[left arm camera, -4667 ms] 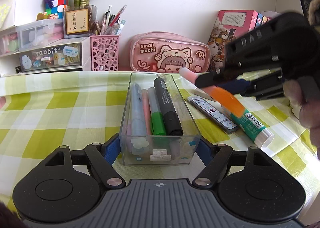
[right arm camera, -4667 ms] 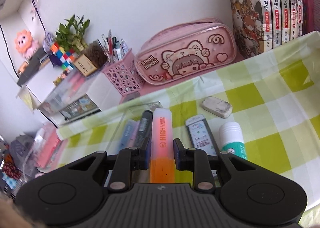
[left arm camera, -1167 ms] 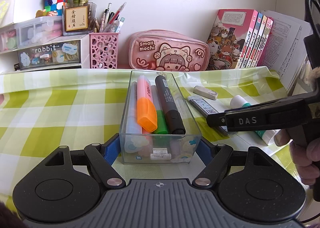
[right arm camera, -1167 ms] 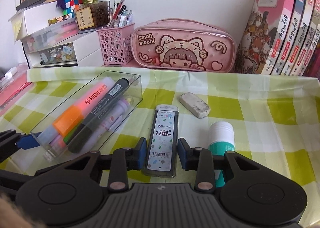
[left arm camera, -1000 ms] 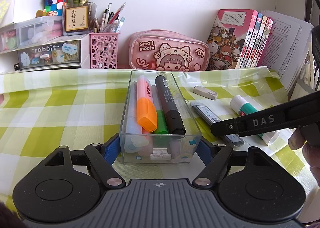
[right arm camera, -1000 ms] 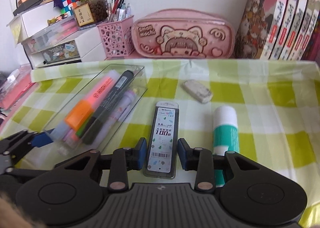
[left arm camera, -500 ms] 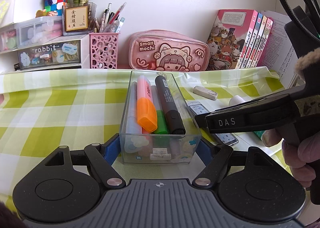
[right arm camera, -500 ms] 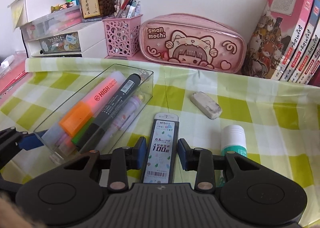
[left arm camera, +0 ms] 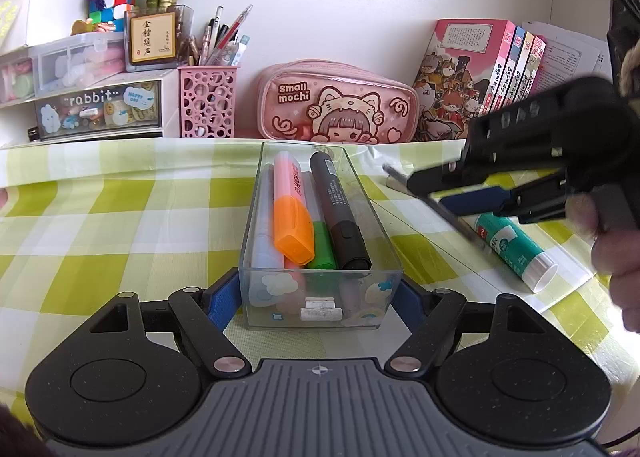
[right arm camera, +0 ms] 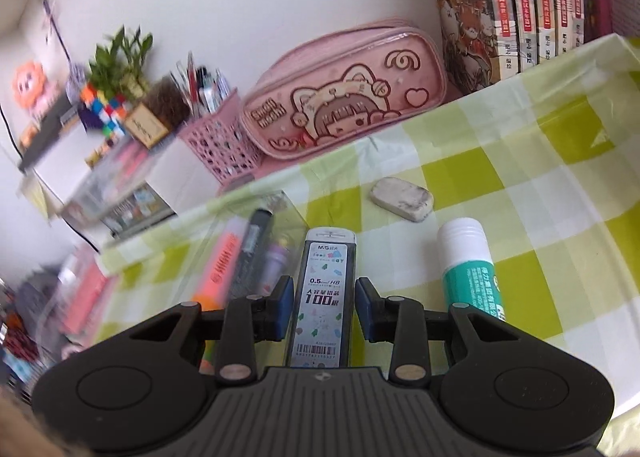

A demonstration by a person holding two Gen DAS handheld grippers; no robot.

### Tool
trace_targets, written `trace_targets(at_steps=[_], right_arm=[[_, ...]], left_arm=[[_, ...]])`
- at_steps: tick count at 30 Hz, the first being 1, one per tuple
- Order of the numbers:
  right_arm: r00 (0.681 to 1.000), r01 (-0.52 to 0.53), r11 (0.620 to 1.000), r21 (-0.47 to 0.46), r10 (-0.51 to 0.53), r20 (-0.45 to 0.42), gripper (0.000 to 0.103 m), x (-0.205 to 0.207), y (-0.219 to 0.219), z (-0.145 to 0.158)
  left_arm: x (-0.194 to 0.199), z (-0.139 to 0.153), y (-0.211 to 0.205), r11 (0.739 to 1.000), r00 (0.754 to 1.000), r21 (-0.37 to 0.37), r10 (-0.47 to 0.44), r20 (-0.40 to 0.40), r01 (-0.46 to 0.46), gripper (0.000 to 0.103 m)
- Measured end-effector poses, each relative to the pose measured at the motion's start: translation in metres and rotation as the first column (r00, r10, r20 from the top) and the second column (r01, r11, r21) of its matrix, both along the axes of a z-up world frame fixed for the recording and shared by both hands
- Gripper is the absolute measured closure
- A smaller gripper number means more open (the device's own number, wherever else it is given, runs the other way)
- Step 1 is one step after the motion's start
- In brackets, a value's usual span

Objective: Organize stationery
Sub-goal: 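Carry the pencil-lead case into the clear box and release it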

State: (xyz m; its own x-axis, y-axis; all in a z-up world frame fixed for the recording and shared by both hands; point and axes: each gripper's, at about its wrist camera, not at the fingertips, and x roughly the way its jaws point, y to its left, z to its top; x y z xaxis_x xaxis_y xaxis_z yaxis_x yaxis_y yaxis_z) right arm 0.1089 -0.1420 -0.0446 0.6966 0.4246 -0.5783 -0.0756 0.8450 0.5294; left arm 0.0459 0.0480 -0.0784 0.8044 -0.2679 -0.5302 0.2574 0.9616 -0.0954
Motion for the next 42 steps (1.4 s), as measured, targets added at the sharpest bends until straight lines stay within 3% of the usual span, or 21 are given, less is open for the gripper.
trace_targets(at_steps=[5, 9, 27, 42], right_arm=[[1.000, -0.013, 0.987, 0.162, 0.013, 0.001, 0.046, 0.005, 0.002, 0.013], [0.999, -0.033, 0.973, 0.226, 0.037, -0.013, 0.046, 0.014, 0.016, 0.017], [0.991, 0.014, 0.971, 0.238, 0.018, -0.132, 0.045, 0.041, 0.055, 0.001], [0.995, -0.030, 0.980, 0.197, 0.049, -0.092, 0.044, 0.038, 0.061, 0.010]], left_arm=[[0.000, 0.000, 0.000, 1.000, 1.000, 0.000, 0.000, 0.000, 0.000, 0.027], [0.000, 0.000, 0.000, 1.000, 1.000, -0.001, 0.000, 0.000, 0.000, 0.027], [0.000, -0.001, -0.001, 1.000, 1.000, 0.000, -0.002, 0.000, 0.002, 0.027], [0.000, -0.001, -0.001, 1.000, 1.000, -0.001, -0.003, 0.000, 0.003, 0.027]])
